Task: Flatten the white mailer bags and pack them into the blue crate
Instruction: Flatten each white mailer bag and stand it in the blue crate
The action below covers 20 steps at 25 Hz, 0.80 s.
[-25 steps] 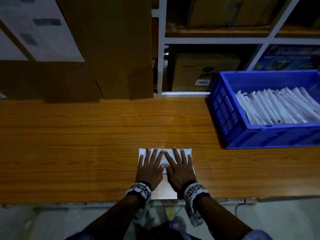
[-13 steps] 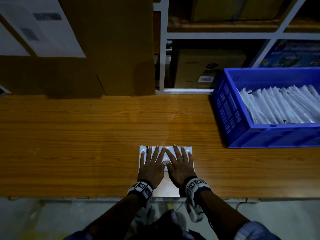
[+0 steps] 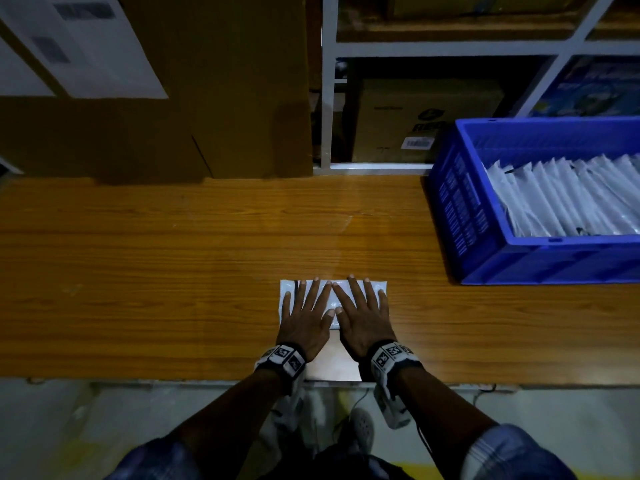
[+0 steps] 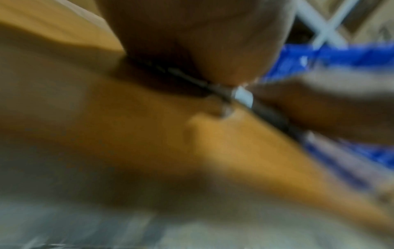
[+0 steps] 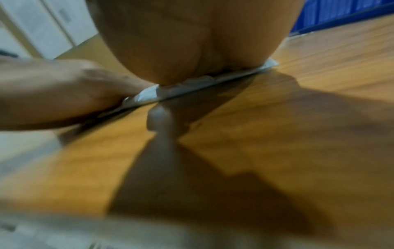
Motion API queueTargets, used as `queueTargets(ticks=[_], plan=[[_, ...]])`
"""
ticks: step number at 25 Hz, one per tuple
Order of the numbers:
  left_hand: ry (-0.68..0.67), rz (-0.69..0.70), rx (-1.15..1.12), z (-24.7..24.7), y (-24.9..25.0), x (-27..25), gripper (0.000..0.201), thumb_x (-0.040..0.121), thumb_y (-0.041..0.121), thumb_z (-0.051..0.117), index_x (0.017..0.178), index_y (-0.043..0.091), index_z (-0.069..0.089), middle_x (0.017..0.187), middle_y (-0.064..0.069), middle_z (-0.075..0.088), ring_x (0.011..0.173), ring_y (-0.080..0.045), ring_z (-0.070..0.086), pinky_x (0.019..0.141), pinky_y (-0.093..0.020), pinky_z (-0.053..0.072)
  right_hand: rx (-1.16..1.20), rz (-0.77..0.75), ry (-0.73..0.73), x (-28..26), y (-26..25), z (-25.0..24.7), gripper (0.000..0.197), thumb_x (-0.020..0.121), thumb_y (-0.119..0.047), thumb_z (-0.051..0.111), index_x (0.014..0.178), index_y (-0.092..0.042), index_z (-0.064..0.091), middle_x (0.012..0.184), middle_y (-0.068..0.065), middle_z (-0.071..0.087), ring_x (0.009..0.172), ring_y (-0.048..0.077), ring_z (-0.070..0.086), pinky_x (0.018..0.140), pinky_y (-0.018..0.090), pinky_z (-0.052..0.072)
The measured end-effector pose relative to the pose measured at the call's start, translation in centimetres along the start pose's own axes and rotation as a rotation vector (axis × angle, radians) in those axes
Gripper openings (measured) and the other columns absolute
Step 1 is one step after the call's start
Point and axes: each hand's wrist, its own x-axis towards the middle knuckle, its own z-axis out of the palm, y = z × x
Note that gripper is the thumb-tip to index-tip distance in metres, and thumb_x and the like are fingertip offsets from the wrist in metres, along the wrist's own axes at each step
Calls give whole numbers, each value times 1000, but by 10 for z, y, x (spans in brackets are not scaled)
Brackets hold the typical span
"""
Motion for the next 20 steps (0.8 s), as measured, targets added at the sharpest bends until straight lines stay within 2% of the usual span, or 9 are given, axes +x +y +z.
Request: queueTargets(ticks=[5, 8, 11, 13, 14, 16, 18, 20], plan=[[39, 18, 14, 0, -3, -10, 66, 92, 62, -13, 153, 40, -20, 160, 12, -29, 149, -17, -28, 119, -47, -19, -15, -17, -107, 4, 4, -6, 54, 102, -48, 7, 153, -44, -11, 159, -10, -28, 146, 18, -29, 117, 46, -18], [46, 1, -1, 5, -1, -14, 70, 89, 62, -20, 155, 38, -17, 162, 11, -26, 149, -17, -27, 118, -47, -20, -18, -29, -197, 10, 10, -15, 57, 101, -53, 12, 152, -45, -11, 158, -9, -29, 146, 21, -28, 117, 48, -17], [53, 1, -29, 6, 0, -13, 70, 90, 64, -18, 155, 40, -13, 163, 11, -22, 151, -19, -22, 118, -48, -18, -39, 1, -259, 22, 11, -32, 70, 96, -53, 33, 154, -42, -5, 163, -3, -19, 149, 27, -20, 118, 51, -11], [19, -12, -29, 4, -2, -11, 68, 89, 67, -16, 151, 42, -19, 159, 13, -28, 152, -20, -21, 118, -48, -19, -91, 5, -267, 30, 7, -46, 82, 90, -52, 50, 155, -38, 2, 165, 1, 2, 150, 32, -3, 119, 55, 2], [3, -25, -42, 1, -2, -11, 65, 91, 67, -9, 150, 42, -22, 158, 13, -30, 152, -21, -21, 118, -48, -18, -133, -9, -246, 34, 4, -52, 85, 86, -52, 57, 154, -35, 9, 162, 4, 16, 148, 35, 10, 118, 56, 11], [17, -58, -120, -6, 1, -13, 72, 98, 65, 18, 152, 42, -23, 161, 8, -30, 152, -22, -19, 120, -48, -11, -236, -40, -182, 39, 0, -65, 86, 79, -53, 69, 149, -29, 25, 148, 9, 38, 136, 37, 32, 112, 53, 26], [50, -81, -212, -16, 9, -15, 87, 97, 61, 42, 154, 40, -20, 164, 5, -24, 153, -24, -14, 121, -49, 1, -314, -38, -145, 41, -4, -78, 78, 76, -48, 76, 141, -22, 41, 139, 11, 46, 128, 37, 41, 107, 51, 35], [62, -72, -258, -26, 17, -14, 92, 95, 59, 51, 156, 39, -15, 166, 7, -17, 153, -25, -9, 120, -50, 9, -357, -71, -74, 39, -8, -90, 54, 79, -37, 76, 126, -18, 57, 129, 12, 51, 119, 37, 46, 100, 51, 41]])
